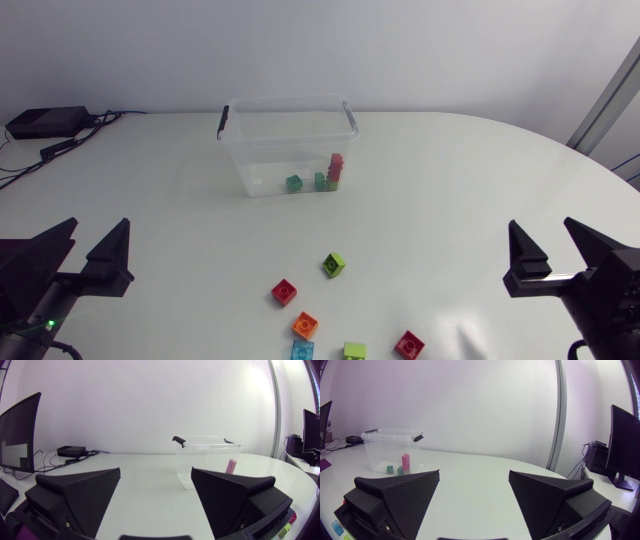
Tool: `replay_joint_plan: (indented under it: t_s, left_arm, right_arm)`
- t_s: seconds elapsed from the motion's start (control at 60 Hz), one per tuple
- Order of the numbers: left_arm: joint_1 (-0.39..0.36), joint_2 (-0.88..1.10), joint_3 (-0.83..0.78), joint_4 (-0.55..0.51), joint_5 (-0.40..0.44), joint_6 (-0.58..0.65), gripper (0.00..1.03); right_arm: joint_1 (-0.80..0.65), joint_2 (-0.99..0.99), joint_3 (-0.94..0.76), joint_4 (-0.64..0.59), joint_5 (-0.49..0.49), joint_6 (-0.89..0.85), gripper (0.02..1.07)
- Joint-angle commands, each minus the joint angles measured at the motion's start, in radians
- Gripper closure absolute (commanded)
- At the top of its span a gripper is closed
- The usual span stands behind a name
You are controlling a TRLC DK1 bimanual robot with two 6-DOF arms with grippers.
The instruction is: Place the duplo bricks in the container
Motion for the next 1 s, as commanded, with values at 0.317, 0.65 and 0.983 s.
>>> replay_joint_plan:
  t_s: [0.317,0.65,0.983]
  left_arm:
    - [-0.047,0.373,0.299,-0.115,-0.001,-0.050,0.06]
    - [-0.152,0.884,0.627,-0.452,-0.003,0.031,0.10]
    - [-0.347,1.321,0.836,-0.647,0.034,0.114,0.10]
  right_arm:
    - [0.041,0.369,0.268,-0.024,-0.004,0.033,0.07]
    - [0.148,0.639,0.442,-0.228,-0.010,0.070,0.07]
    - [0.231,0.935,0.634,-0.554,-0.049,0.045,0.07]
